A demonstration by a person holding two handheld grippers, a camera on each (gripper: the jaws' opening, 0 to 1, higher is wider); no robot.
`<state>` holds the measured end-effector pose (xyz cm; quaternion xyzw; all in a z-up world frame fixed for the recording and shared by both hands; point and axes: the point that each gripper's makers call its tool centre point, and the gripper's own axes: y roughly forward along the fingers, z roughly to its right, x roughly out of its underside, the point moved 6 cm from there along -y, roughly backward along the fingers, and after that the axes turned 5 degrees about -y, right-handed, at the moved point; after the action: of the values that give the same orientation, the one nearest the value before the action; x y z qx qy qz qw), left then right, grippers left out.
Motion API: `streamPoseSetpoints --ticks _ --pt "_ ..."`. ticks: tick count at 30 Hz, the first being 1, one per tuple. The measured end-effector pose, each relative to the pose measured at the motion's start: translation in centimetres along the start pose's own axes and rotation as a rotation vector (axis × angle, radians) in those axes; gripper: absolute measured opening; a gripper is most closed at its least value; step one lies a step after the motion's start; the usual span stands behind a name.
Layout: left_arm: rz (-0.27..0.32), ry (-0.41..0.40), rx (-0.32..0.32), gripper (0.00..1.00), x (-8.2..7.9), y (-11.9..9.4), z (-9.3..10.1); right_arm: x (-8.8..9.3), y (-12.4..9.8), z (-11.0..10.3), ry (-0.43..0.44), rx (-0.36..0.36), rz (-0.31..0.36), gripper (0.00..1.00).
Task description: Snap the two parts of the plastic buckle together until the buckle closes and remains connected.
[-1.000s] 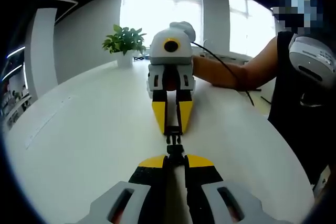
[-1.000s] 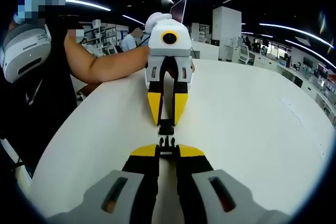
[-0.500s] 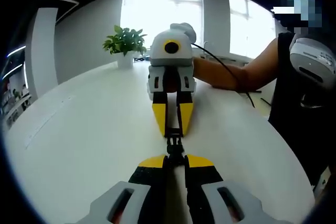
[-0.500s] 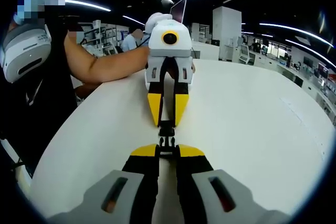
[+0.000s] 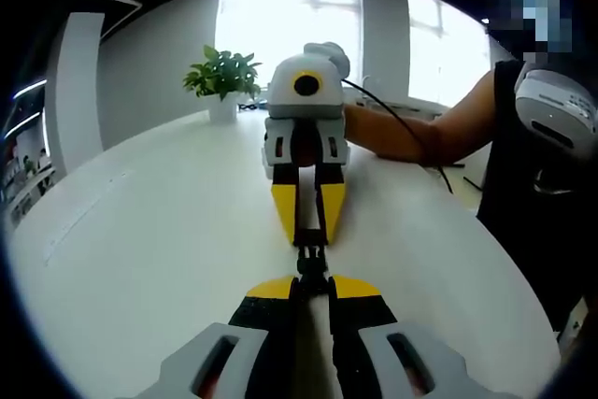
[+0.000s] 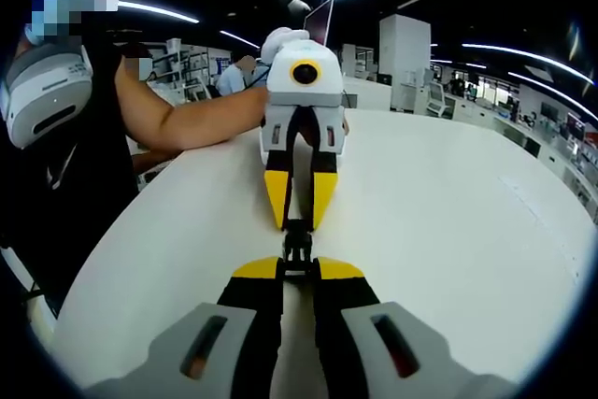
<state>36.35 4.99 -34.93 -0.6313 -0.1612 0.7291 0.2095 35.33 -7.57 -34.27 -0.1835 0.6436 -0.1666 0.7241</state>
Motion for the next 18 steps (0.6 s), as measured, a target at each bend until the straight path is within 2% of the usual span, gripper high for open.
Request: streamPoseSetpoints --ticks 18 --pt "-0.004 0.006 0.007 0.11 -0.06 0.10 0.18 0.07 0.35 0.02 0.004 -0.007 -0.006 0.10"
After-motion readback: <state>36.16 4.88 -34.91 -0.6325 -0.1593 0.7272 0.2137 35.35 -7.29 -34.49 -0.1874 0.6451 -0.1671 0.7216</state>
